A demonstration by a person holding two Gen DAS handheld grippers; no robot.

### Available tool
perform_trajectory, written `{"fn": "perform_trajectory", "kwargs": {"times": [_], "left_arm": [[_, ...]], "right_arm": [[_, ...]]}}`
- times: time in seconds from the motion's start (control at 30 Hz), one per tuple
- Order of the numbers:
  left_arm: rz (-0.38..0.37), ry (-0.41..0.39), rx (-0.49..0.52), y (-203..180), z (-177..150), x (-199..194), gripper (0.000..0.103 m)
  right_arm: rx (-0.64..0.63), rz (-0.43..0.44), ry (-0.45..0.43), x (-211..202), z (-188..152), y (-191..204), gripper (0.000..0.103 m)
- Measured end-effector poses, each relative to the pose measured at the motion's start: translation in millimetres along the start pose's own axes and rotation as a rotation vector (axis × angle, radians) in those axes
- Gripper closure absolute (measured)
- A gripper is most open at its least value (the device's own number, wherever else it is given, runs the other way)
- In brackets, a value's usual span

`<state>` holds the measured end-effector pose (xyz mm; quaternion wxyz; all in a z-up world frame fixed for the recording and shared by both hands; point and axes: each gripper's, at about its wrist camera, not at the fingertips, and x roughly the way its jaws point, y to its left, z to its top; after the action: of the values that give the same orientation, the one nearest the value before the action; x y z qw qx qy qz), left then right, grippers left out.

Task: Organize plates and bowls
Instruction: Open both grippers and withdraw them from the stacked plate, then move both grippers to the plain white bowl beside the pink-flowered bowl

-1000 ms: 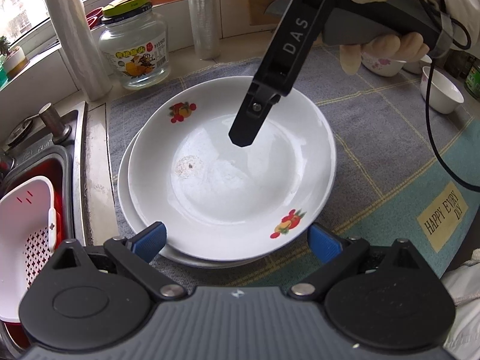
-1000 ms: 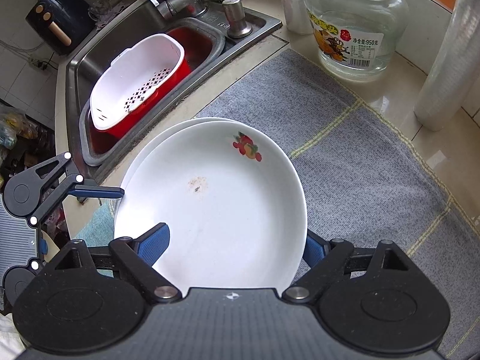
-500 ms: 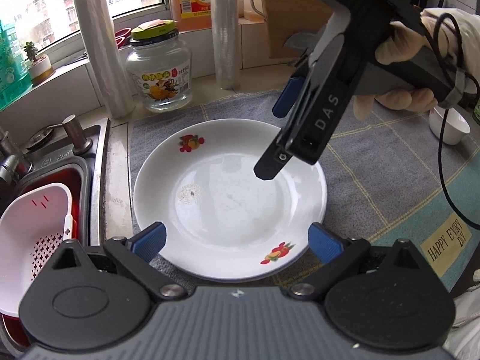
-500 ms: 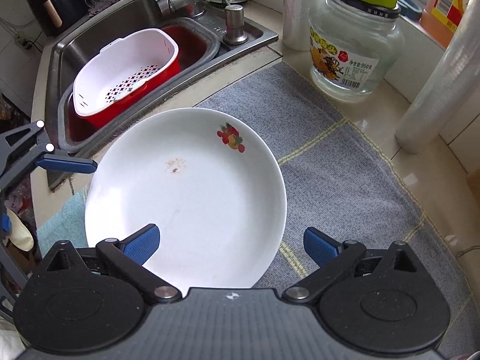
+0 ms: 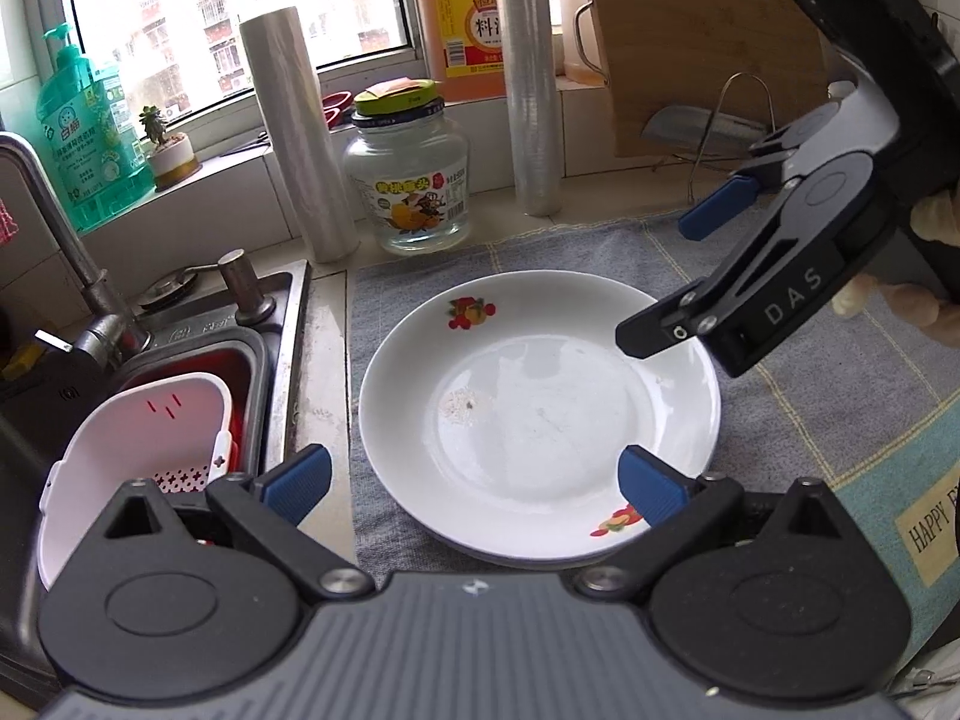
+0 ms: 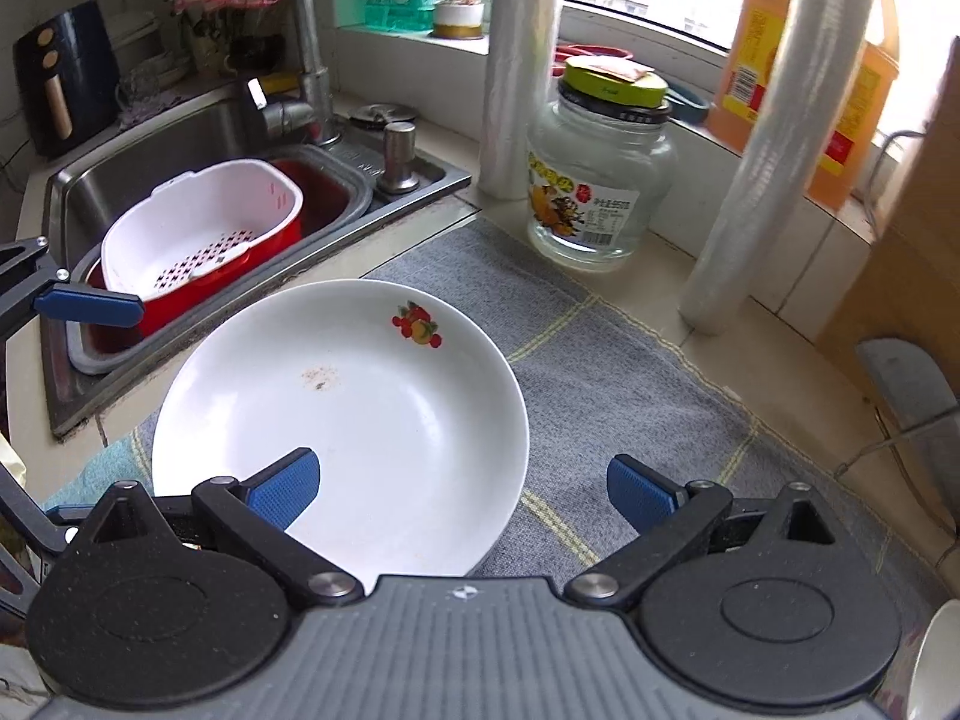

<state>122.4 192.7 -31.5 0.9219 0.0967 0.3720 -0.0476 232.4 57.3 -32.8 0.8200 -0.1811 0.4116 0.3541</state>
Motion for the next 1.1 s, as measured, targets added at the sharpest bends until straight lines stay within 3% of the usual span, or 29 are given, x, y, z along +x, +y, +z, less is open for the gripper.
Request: {"fn": "perform_trajectory", "kwargs": {"times": [0.2, 0.47, 1.1], "left_arm": [[-0.036, -0.032, -0.003, -1, 4, -2, 0.002], [-0.151, -0.077, -0.01, -32, 21, 4, 0.002], [-0.297, -0.007, 0.051, -200, 55, 24, 0.002]], "right_arm": [[0.132, -0.162, -0.099, -24, -31, 3, 0.0], [0.259, -0.375, -0.122, -54, -78, 7, 0.0], [0.397, -0.543, -0.082, -152, -218, -90, 0.0]]}}
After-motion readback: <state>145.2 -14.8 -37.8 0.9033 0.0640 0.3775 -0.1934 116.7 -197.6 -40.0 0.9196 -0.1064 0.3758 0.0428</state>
